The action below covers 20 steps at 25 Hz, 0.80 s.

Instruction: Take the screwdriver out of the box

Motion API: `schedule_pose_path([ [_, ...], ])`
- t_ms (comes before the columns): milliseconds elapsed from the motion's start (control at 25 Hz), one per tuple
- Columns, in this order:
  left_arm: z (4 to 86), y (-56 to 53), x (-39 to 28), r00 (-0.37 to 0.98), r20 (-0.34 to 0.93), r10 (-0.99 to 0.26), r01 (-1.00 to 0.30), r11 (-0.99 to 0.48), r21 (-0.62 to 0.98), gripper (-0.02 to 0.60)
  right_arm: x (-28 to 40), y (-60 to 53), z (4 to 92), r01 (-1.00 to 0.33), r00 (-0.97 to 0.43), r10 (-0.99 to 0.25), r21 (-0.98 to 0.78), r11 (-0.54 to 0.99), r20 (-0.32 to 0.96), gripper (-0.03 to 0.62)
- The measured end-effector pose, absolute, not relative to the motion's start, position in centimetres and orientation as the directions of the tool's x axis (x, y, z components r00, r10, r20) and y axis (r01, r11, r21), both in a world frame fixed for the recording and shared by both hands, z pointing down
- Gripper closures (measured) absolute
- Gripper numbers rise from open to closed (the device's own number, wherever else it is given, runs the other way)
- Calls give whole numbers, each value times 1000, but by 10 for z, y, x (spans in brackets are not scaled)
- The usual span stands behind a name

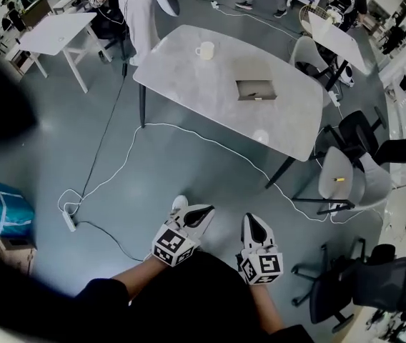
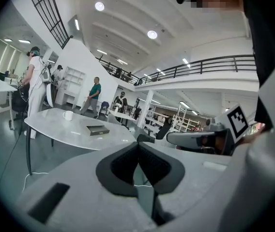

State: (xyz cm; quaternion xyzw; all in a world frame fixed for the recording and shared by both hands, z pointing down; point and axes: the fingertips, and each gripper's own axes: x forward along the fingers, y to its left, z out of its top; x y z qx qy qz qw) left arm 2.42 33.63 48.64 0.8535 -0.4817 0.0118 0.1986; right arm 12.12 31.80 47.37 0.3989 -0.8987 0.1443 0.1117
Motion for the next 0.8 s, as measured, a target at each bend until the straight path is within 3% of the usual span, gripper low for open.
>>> schedule_pose_path([
  [400, 467, 186, -121, 584, 166, -794, -788, -506, 351, 566, 3, 188, 462, -801, -587, -728, -127, 585, 354, 591],
  [800, 485, 136, -167, 603, 150, -783, -755, -501, 424, 566, -45, 139, 445, -829, -549, -782, -73, 554, 296, 591],
])
